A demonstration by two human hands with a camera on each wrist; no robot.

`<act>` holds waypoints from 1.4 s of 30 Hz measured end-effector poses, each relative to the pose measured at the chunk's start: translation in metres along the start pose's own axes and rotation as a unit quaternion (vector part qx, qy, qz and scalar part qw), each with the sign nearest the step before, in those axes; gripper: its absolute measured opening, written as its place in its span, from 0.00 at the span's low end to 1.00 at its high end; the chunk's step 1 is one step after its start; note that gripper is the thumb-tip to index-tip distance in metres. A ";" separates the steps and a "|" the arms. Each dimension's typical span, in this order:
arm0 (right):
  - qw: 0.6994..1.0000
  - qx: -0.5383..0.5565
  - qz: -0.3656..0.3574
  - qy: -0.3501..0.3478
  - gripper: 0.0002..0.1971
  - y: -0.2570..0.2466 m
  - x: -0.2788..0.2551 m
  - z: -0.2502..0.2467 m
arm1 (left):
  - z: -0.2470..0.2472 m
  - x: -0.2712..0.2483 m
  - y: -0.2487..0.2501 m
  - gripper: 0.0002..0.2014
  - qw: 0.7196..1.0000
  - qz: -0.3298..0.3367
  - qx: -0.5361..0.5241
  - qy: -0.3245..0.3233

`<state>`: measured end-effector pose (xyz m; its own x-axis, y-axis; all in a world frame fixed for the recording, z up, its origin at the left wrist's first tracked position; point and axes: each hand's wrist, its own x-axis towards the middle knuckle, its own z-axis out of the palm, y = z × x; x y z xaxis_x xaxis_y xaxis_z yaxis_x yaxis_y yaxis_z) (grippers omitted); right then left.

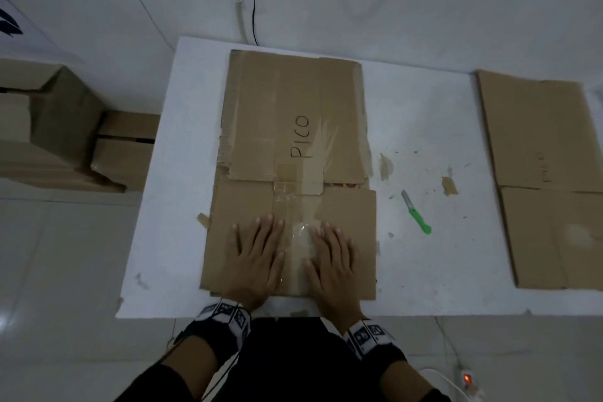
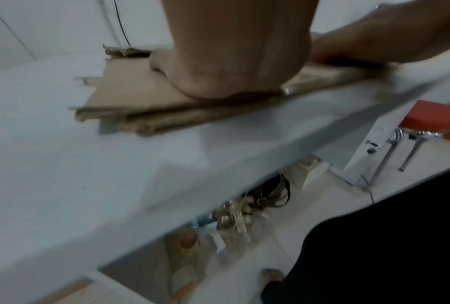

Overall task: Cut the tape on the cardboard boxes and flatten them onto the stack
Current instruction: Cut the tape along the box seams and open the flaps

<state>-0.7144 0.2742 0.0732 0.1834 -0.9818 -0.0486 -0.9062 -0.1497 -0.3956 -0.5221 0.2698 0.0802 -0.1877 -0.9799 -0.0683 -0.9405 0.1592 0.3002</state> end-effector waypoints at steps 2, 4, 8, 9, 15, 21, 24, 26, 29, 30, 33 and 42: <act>0.999 0.027 0.020 0.011 0.28 -0.002 0.014 -0.004 | -0.007 0.013 0.002 0.27 1.000 -0.001 -0.020 0.012; 0.999 0.019 0.033 0.023 0.29 -0.005 0.042 -0.008 | -0.014 0.036 0.003 0.27 0.999 0.011 -0.032 0.030; 0.998 -0.040 0.031 0.022 0.33 -0.006 0.123 -0.016 | -0.021 0.103 -0.010 0.29 0.999 0.022 -0.030 0.016; 0.998 -0.047 0.030 0.019 0.34 -0.003 0.142 -0.016 | -0.023 0.118 -0.014 0.29 1.000 0.019 -0.023 0.011; 0.998 -0.056 0.014 -0.023 0.34 0.007 0.195 -0.019 | -0.029 0.169 -0.039 0.30 1.000 -0.013 0.004 -0.015; 0.998 -0.025 0.018 -0.049 0.33 0.005 0.195 -0.022 | -0.030 0.172 -0.038 0.30 1.000 -0.011 0.010 -0.005; 0.998 -0.004 0.009 -0.066 0.32 0.008 0.198 -0.021 | -0.035 0.176 -0.035 0.30 0.999 -0.033 0.013 -0.012; 0.998 0.000 0.003 -0.062 0.32 0.008 0.208 -0.023 | -0.040 0.190 -0.034 0.29 0.999 -0.037 0.015 -0.020; 0.996 -0.057 -0.029 -0.064 0.32 0.012 0.247 -0.035 | -0.042 0.232 -0.039 0.29 0.999 -0.048 -0.002 -0.017; 0.995 -0.061 -0.031 -0.074 0.33 0.014 0.266 -0.038 | -0.042 0.249 -0.042 0.29 0.998 -0.053 -0.011 -0.013; 0.997 -0.041 -0.005 -0.066 0.34 0.019 0.323 -0.044 | -0.045 0.293 -0.055 0.31 0.997 -0.069 -0.025 -0.004; 0.996 -0.047 0.016 -0.081 0.39 0.032 0.397 -0.051 | -0.048 0.351 -0.091 0.32 0.995 -0.091 0.019 0.028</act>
<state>-0.6897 -0.1264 0.0879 0.2067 -0.9557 -0.2096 -0.9425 -0.1370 -0.3049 -0.4890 -0.0948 0.0746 0.0014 -0.9979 -0.0643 -0.9674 -0.0176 0.2525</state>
